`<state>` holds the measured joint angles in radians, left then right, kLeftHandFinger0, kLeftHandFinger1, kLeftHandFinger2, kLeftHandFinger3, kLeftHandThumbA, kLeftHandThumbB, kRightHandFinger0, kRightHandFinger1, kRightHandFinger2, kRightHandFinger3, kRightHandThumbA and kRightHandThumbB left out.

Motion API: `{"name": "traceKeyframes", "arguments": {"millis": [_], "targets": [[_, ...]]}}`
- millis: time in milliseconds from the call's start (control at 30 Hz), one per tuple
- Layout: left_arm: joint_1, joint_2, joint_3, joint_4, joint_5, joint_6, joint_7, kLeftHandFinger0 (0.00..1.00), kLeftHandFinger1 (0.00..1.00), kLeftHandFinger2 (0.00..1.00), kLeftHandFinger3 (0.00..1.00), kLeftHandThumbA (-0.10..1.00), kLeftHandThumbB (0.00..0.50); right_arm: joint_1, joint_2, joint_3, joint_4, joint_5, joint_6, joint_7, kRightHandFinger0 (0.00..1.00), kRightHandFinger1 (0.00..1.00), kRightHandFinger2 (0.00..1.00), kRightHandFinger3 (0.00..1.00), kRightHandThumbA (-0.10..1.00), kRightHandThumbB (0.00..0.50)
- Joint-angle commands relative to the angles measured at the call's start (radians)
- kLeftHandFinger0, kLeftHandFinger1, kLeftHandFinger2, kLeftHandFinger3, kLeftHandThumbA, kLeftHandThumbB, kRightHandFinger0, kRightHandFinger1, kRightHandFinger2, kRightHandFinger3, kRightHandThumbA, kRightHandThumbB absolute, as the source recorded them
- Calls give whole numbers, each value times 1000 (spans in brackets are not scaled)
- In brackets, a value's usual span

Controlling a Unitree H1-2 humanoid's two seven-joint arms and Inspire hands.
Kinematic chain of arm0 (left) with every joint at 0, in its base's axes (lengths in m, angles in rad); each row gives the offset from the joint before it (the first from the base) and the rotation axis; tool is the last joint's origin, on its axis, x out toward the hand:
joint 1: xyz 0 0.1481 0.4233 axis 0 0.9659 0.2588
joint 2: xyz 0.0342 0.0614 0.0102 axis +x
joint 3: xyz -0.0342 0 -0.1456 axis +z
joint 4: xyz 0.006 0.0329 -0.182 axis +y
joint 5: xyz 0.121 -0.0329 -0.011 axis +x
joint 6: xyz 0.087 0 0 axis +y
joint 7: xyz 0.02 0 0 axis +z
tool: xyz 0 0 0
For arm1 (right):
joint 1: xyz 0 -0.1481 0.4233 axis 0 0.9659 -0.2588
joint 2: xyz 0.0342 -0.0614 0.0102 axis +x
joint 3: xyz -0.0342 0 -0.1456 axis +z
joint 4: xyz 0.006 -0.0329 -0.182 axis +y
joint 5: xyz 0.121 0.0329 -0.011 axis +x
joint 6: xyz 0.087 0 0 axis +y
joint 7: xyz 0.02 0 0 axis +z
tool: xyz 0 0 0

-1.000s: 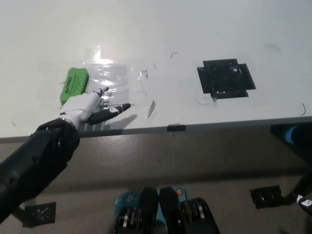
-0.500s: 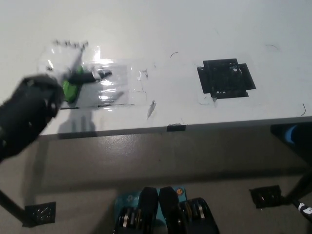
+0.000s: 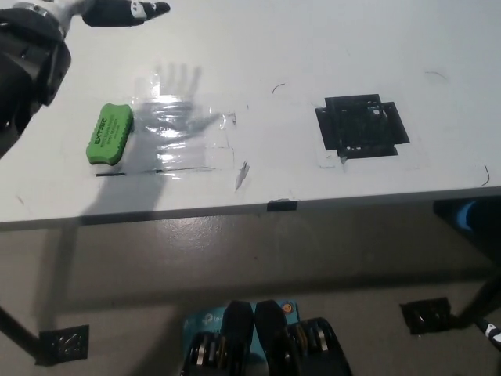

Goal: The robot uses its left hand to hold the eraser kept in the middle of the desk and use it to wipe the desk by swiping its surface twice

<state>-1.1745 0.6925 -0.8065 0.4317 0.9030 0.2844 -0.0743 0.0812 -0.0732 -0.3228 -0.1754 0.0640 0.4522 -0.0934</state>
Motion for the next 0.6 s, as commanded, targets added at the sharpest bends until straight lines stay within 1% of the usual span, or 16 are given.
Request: {"name": "traceKeyframes", "arguments": {"millis": [0,33,67,100,133,167,200,233,300,333,400,467,500,567], "targets": [[52,7,80,-23,24,-15,-4,1000,1000,1000,1000,1000,458,0,-8,-20,-29,15,-11,-14,1000,1000,1000,1000,1000,105],[70,3,87,-23,29,-21,-2,1000,1000,1000,1000,1000,446,-1,-5,-19,-32,11,-7,-18,1000,1000,1000,1000,1000,93],[95,-6,99,-26,38,-23,16,1000,1000,1000,1000,1000,448,-1,-4,-20,-33,12,-12,-18,1000,1000,1000,1000,1000,93],[124,-18,117,-32,29,-25,27,1000,1000,1000,1000,1000,433,1,-1,-23,-30,17,-17,-16,1000,1000,1000,1000,1000,98],[158,-32,129,-42,18,-25,35,1000,1000,1000,1000,1000,434,0,-2,-23,-28,15,-19,-16,1000,1000,1000,1000,1000,128],[187,-44,142,-59,18,-20,17,1000,1000,1000,1000,1000,435,-2,-1,-23,-26,12,-20,-19,1000,1000,1000,1000,1000,144],[195,-48,149,-67,22,-19,7,1000,1000,1000,1000,1000,436,-2,0,-23,-27,11,-20,-20,1000,1000,1000,1000,1000,147],[209,-56,162,-73,19,-22,1,1000,1000,1000,1000,1000,427,-3,0,-22,-29,7,-17,-22,1000,1000,1000,1000,1000,140],[233,-75,186,-74,14,-29,6,1000,1000,1000,1000,1000,416,-7,1,-25,-29,11,-16,-22,1000,1000,1000,1000,1000,143],[267,-103,204,-61,-1,-32,27,1000,1000,1000,1000,1000,388,-10,-3,-19,-23,-1,-21,-24,1000,1000,1000,1000,1000,156],[296,-129,231,-62,-19,-40,28,1000,1000,1000,1000,1000,357,-13,-2,-23,-27,3,-11,-25,1000,1000,1000,1000,1000,169],[312,-143,252,-59,-19,-49,30,1000,1000,1000,1000,1000,362,-13,-3,-22,-27,6,-12,-21,1000,1000,1000,1000,1000,174],[327,-158,265,-60,-16,-50,36,1000,1000,1000,1000,1000,369,-13,-4,-20,-27,8,-14,-17,1000,1000,1000,1000,1000,199],[344,-174,279,-77,-14,-38,19,1000,1000,1000,1000,1000,376,-12,-5,-17,-25,7,-21,-14,1000,1000,1000,1000,1000,207]]}}
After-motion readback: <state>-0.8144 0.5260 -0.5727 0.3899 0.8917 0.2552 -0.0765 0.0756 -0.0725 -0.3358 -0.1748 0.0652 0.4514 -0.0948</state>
